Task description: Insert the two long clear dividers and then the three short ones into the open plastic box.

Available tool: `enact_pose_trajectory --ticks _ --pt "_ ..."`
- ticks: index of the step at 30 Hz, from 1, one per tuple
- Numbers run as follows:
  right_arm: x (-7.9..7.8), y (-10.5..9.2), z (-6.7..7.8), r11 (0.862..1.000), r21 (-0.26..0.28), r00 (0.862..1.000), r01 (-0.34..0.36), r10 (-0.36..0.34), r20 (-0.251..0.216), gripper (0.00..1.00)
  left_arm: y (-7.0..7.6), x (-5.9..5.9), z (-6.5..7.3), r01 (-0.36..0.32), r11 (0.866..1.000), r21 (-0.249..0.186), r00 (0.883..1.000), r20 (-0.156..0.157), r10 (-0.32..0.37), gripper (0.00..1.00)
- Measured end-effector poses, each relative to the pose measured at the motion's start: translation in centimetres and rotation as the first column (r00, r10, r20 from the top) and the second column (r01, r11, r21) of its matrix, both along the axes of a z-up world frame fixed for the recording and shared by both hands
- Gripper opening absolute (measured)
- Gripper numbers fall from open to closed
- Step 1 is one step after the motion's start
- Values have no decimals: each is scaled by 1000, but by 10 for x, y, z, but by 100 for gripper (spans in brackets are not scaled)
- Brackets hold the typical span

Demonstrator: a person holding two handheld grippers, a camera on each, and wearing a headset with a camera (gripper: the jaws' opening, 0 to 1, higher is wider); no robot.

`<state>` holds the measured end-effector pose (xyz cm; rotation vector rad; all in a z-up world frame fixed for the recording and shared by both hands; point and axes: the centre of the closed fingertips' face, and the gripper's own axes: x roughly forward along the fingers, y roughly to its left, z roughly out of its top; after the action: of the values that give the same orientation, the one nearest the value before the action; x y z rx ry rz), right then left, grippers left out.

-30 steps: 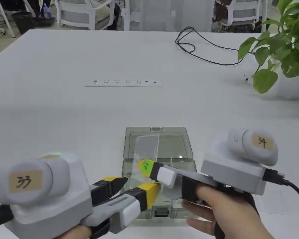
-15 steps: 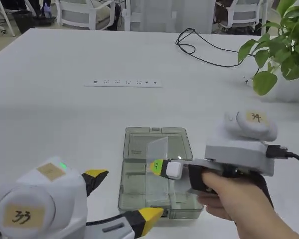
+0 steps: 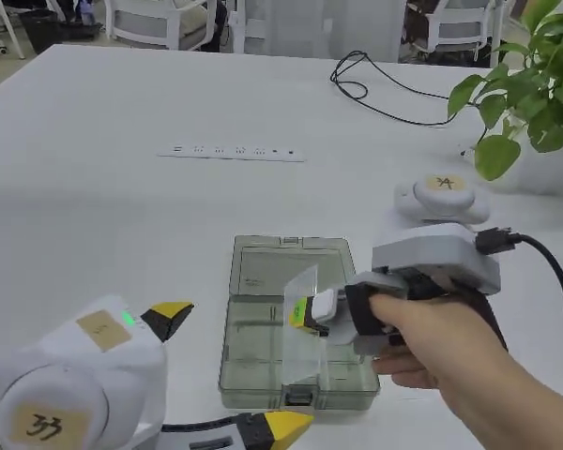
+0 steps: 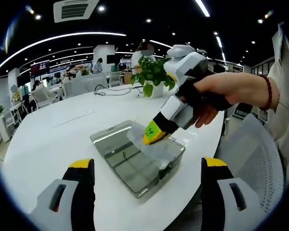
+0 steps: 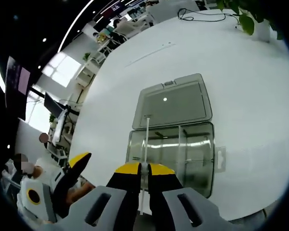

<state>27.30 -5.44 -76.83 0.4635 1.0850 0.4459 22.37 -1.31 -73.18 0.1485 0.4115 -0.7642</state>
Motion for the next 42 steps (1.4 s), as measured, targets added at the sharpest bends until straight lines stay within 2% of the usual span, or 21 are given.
enact_pose_trajectory --ticks 5,8,11,14,20,29,42 --pt "2 1 -6 1000 -21 999 4 -5 -46 6 -1 2 2 17 1000 4 999 27 -17 96" --pt "3 4 -10 1000 -24 998 0 -1 -65 6 0 2 1 25 1000 12 999 29 -26 99" --pt "2 6 -14 1000 -28 996 -10 8 -87 6 -2 2 2 30 1000 -8 999 33 -30 100" --pt "3 5 -20 999 -50 995 -14 9 -98 6 -2 2 2 36 999 -5 999 37 -36 100" --pt "4 8 -25 999 -44 993 -11 6 -121 6 0 4 -3 39 999 14 999 32 -40 100" --pt "6 7 -32 998 -54 989 -19 11 -148 6 11 10 -11 -5 1000 21 1000 8 5 97" --pt "7 11 -41 998 -66 985 -25 13 -172 6 8 9 -14 19 999 41 1000 10 -20 96"
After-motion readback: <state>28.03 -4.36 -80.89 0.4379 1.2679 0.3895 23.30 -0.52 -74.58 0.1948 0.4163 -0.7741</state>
